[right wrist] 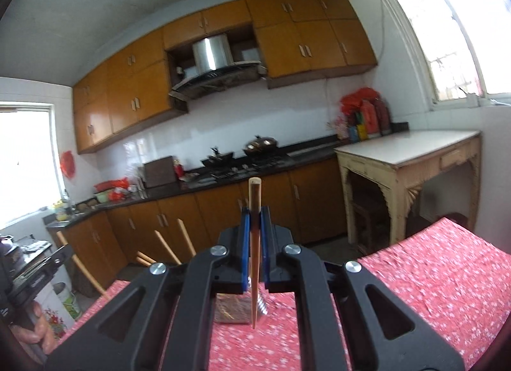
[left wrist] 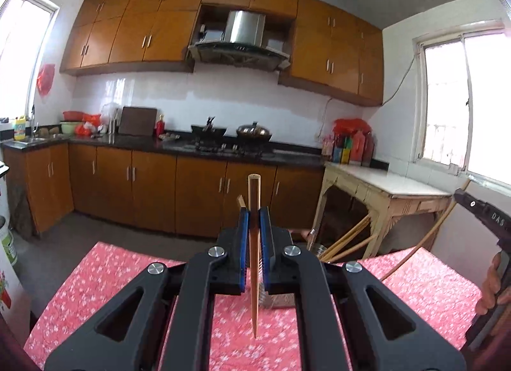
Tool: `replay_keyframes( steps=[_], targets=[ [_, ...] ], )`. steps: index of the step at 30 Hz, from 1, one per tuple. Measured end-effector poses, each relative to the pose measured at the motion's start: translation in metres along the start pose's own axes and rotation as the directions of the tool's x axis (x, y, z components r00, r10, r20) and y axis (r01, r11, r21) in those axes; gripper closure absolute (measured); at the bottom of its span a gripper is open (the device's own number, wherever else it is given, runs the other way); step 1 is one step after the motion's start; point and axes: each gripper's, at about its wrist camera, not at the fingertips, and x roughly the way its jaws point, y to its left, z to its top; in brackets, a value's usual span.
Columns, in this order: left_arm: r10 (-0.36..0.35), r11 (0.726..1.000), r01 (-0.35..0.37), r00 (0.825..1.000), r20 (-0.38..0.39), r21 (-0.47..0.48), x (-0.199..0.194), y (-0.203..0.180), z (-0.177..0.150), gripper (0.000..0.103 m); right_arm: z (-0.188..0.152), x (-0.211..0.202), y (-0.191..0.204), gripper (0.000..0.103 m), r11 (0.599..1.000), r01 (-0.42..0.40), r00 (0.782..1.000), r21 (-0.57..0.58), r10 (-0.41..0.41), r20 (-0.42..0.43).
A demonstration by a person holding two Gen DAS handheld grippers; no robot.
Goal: Organize utensils
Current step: 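Lift both held chopsticks upright and carry them over the wire holder, then open both tools to drop the chopsticks into the wire holder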
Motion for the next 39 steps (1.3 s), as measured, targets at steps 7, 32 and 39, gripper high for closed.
replay_keyframes(
  steps=[7,32,39],
  targets=[
    [-0.031,0.999,0.033,0.997,0.070,-0.020,0.004,-0.021,0.028,0.096,0.018,0.012,0.024,0.095,0.999,-0.045,0.998,-0.011,0.046,0.048],
    [0.113,0.991,-0.108,0.991,0.065,-0.083,0.135,-0.041,0.031,0.096,0.002,0.168,0.053,0.096,1.000,0.011,0.997,0.008,-0.011,0.077],
    [0.106,0.990,-0.105,0.994,0.017,-0.089,0.152,-0.040,0.019,0.096,-0.019,0.189,0.054,0.095,1.000,0.029,0.999,-0.003,-0.029,0.028]
  ],
)
